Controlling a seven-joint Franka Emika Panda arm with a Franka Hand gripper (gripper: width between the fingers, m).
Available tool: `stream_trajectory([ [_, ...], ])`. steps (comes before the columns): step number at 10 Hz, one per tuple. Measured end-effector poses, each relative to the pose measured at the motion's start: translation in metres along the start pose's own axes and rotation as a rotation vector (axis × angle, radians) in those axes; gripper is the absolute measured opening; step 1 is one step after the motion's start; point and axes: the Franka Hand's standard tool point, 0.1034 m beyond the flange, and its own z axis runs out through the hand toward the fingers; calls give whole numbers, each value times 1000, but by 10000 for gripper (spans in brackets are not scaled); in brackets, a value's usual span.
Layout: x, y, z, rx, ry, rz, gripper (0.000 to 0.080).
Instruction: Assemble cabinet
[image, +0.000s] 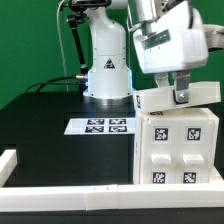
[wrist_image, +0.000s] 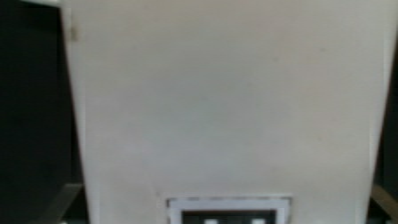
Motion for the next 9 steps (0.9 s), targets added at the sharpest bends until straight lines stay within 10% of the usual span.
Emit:
stream_trajectory([
  [9,4,1,1,-11,-68,510,543],
])
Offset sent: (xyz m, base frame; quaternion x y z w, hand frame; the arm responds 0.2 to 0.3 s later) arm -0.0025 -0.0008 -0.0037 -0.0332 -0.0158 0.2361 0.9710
